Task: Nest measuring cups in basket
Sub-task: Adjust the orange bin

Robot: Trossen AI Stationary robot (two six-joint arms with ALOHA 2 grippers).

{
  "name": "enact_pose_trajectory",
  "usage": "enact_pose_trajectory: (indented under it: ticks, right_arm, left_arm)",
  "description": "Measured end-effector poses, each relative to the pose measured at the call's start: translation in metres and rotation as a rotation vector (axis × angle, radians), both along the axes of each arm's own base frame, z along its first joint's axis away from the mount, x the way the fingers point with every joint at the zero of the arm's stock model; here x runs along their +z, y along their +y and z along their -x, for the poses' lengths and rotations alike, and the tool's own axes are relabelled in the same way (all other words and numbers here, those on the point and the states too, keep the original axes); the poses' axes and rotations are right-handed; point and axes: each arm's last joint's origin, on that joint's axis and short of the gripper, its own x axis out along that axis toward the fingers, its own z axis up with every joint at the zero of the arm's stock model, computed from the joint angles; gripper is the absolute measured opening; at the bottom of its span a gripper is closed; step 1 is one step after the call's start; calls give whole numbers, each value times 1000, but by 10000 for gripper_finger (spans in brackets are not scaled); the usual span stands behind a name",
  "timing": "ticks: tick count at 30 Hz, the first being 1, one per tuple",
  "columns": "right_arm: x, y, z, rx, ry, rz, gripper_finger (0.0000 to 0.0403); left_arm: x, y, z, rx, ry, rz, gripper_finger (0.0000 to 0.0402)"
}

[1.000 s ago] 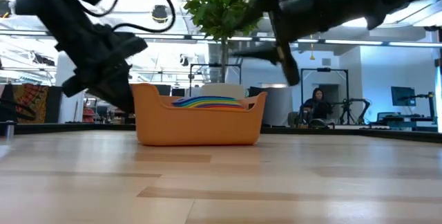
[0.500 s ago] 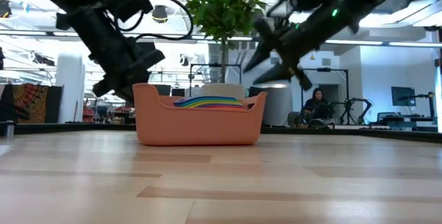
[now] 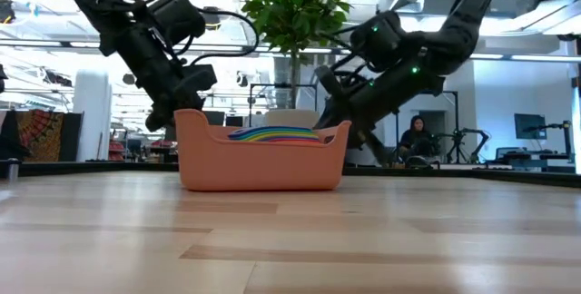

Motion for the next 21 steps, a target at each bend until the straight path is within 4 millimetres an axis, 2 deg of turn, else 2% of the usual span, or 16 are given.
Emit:
enact_pose_trajectory:
  ticks: [5, 9, 12, 15, 21]
  right_arm:
    - [1, 14, -3, 163, -23, -65, 117]
    - [17, 38, 1, 249, -8, -84, 117]
    - [23, 50, 15, 256, 84, -78, 117]
    - [36, 55, 32, 240, 103, -36, 117]
    - [53, 54, 68, 229, 106, -5, 117]
  left_arm:
    - [-1, -6, -1, -33, -25, 95, 0]
    - [0, -20, -6, -42, -49, 159, 0]
    - [0, -33, -10, -51, -61, 169, 0]
    - [2, -42, -12, -19, -54, 168, 0]
    - [38, -48, -7, 53, -37, 156, 0]
